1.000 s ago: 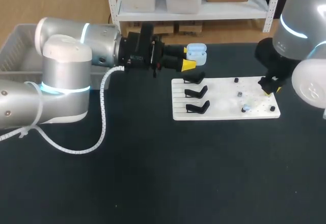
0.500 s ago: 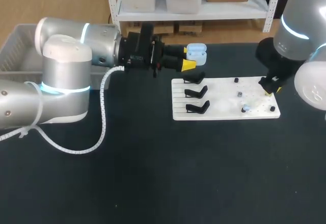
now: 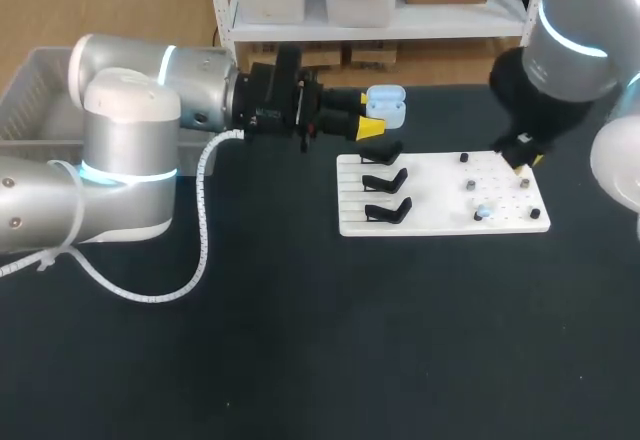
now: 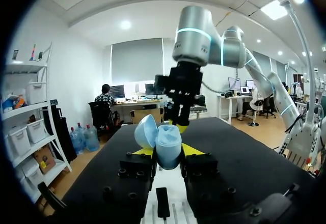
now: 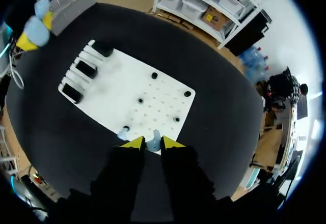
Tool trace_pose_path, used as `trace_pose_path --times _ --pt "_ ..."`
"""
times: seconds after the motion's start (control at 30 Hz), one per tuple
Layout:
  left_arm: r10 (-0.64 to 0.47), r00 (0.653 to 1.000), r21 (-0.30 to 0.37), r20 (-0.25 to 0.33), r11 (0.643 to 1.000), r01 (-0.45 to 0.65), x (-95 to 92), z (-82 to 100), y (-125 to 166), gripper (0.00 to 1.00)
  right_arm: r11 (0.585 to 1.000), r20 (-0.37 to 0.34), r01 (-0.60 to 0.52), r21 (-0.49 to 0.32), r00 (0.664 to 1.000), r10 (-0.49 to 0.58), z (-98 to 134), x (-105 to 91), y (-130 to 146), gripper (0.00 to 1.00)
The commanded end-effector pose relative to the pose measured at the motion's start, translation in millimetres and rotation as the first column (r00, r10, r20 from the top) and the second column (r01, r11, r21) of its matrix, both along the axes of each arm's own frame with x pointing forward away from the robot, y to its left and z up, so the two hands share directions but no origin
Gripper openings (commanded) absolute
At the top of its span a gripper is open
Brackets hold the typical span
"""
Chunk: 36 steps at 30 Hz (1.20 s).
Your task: Pick up each earbud case from the left stands, insert the matching earbuds, close the lid, and place the case in the box.
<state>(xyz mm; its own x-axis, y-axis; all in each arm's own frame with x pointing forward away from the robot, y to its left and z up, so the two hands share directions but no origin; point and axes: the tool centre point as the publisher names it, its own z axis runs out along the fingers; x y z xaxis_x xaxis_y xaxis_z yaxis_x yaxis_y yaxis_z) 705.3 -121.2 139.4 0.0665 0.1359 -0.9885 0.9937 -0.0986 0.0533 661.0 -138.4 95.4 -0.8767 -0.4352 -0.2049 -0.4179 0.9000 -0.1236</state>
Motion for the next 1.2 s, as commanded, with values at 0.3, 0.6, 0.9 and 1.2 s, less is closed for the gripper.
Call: trace_pose_path --times 0.3,0.6,0.9,1.2 --pt "0.006 1.000 -0.003 0.004 1.000 -0.006 -1.6 -0.8 0 0.00 0.948 -0.030 0.309 -0.071 0.950 -0.312 67 -38.6 69 0.00" --pt "0.006 1.000 -0.003 0.004 1.000 -0.006 -1.6 -0.8 0 0.00 0.909 -0.022 0.413 -0.056 0.910 -0.415 71 -40.8 84 0.00" --pt "0.006 1.000 -0.003 0.004 1.000 -0.006 -1.6 -0.8 0 0.00 0.909 -0.022 0.413 -0.056 0.910 -0.415 71 -40.8 84 0.00" --pt "0.006 1.000 -0.003 0.004 1.000 -0.006 -1.6 -0.8 0 0.00 0.903 -0.017 0.427 -0.042 0.904 -0.428 75 -37.4 89 0.00"
